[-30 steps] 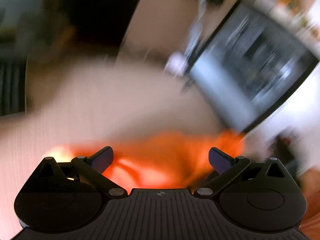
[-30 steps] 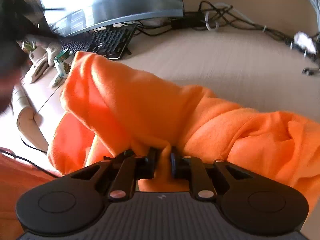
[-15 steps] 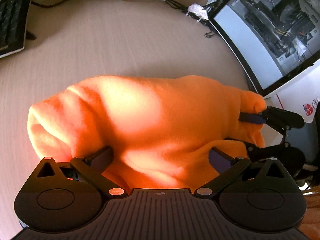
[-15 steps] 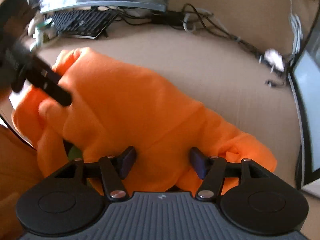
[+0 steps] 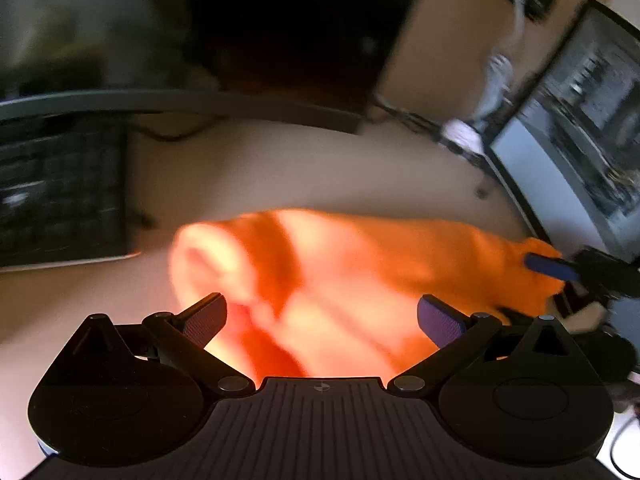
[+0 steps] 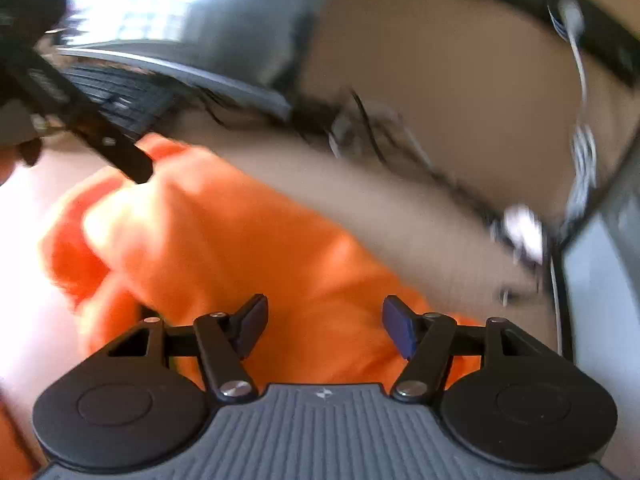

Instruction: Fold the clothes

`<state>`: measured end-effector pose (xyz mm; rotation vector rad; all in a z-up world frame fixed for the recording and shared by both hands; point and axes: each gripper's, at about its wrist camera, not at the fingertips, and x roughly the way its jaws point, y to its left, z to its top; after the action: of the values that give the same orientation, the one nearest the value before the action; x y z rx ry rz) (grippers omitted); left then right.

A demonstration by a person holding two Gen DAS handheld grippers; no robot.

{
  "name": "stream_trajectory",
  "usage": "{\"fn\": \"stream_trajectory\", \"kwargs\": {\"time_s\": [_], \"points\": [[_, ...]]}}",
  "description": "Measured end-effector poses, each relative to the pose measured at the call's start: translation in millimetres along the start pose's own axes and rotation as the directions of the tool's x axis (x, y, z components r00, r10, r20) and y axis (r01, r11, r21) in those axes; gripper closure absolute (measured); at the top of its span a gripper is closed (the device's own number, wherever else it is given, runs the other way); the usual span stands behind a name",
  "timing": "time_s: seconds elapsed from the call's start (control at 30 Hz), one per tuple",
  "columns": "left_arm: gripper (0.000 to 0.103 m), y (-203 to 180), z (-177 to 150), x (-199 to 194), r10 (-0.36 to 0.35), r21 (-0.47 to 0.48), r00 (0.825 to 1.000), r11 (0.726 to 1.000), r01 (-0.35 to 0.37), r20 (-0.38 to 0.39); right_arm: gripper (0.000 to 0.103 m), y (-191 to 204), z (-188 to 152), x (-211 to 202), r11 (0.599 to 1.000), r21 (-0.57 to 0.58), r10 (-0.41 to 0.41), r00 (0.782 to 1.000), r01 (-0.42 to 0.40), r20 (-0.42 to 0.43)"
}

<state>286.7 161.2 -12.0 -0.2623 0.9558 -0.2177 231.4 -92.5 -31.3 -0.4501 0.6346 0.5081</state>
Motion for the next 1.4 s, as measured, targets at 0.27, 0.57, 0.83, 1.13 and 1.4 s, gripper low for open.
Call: {"fn": "stream_trajectory", "kwargs": {"time_s": [0.27,0.57,0.83,1.13,1.4], "points": [[0.000,27.3,-25.4,-24.1,0.076,-0.116,0.997,0.990,-0.079,-0.029,0.035,62.6,7.7,24.4,0.957,-0.241,0.153,0.987,-0.162,-0.058],[0.000,42.7,-36.0,-45.0,0.095,-0.151,0.995,0.984,-0.096,-0.010,0.095,30.0,44.6,11.1,0.987,-0.159,-0.008,1.000,0.010,0.012],[0.000,34.8,-22.0,-65.6,0.073,-0.129,0.994,0.990,-0.062,0.084,0.095,58.7,18.3,-14.6,0.984,-0.152,0.086,0.995,-0.091,-0.044],[0.000,-18.2,-14.7,-49.6,-0.110,0.048,0.991,0.993,0.107,0.071,0.072,79.1,-16.2,-14.5,0.989,-0.087,0.114,0.990,-0.121,-0.086],[0.000,-28.5,-43.3,4.0,-0.072,0.094,0.993,0.992,0.081,-0.096,0.039,9.1,-15.1,-66.0,0.983,0.169,0.072,0.997,-0.076,0.030]]}}
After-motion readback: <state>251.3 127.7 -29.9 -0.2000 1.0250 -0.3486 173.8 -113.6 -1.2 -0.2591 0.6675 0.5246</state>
